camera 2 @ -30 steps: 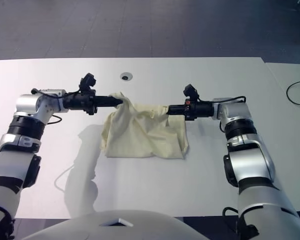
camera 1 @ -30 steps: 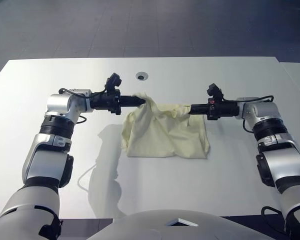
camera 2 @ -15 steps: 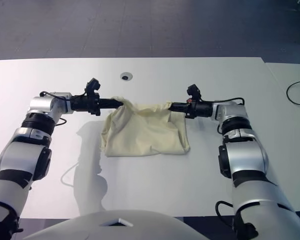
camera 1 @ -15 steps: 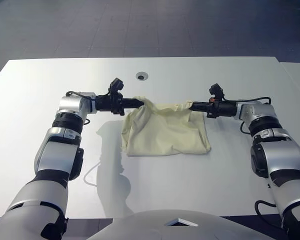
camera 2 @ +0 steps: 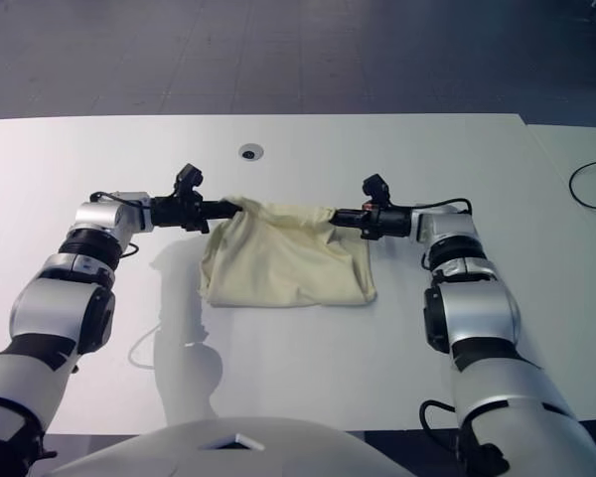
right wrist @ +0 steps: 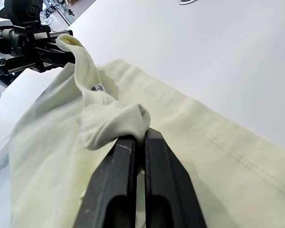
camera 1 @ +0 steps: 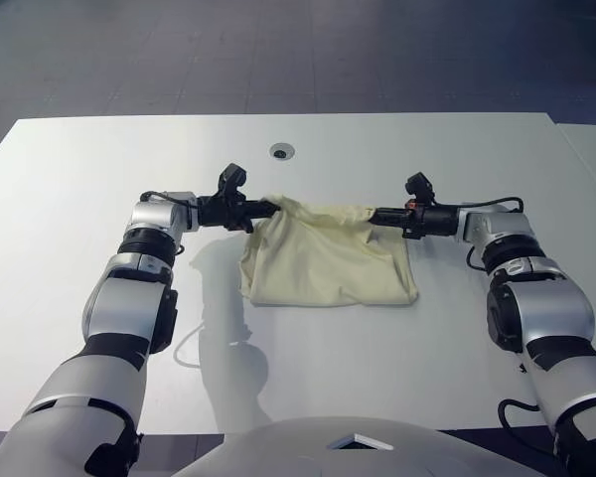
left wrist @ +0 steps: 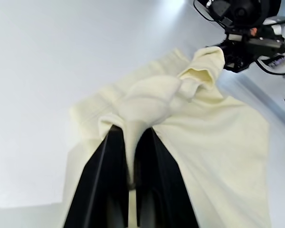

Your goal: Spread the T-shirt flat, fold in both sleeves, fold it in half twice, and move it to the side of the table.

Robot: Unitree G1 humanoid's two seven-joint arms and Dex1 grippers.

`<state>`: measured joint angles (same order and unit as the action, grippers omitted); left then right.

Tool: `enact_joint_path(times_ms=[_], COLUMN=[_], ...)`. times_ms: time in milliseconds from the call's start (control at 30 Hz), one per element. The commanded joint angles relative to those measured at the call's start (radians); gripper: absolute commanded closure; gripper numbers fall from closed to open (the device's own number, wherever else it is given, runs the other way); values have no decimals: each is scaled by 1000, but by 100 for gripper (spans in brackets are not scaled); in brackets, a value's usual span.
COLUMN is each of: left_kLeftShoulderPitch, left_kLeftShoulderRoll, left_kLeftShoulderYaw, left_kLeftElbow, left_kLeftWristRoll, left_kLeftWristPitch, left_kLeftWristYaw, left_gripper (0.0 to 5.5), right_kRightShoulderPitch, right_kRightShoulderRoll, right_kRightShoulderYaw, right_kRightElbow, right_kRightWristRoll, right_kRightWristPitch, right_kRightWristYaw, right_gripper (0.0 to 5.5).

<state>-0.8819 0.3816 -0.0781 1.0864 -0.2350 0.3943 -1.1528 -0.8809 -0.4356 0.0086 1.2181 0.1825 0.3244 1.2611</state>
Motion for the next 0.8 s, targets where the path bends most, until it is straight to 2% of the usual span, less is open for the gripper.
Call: enact_joint_path(times_ms=[33, 300, 400, 467, 533, 633, 800], left_kLeftShoulderPitch=[-47, -85, -49, 56, 228, 467, 710], left_kLeftShoulderRoll=[-6, 2, 21, 21, 13, -10, 17], left_kLeftShoulderYaw=[20, 153, 164, 150, 108, 45, -53], left_kLeftElbow=[13, 2, -82, -322, -674, -1091, -1418], left_kLeftWristRoll=[28, -7, 15, 2, -13, 8, 151], left_kLeftWristPitch=[-12, -54, -89, -15, 97, 198, 250], left_kLeftWristYaw=[24, 193, 264, 288, 330, 437, 562], left_gripper=[504, 361, 320, 289, 256, 204, 130], right_kRightShoulderPitch=[-12, -21, 12, 66, 129, 217, 243], right_kRightShoulderRoll=[-12, 60, 67, 69, 67, 24, -12], right_kRightShoulderYaw=[-17, -213, -223, -182, -122, 8, 99], right_kRightElbow=[12, -51, -121, -233, -352, -446, -433], right_kRightWristRoll=[-28, 87, 84, 60, 27, -109, -235], right_kRightWristPitch=[-34, -157, -202, -230, -238, -383, -530], right_kRightWristYaw=[-53, -383, -433, -400, -362, -343, -370], right_gripper=[511, 378, 339, 308, 276, 227, 156])
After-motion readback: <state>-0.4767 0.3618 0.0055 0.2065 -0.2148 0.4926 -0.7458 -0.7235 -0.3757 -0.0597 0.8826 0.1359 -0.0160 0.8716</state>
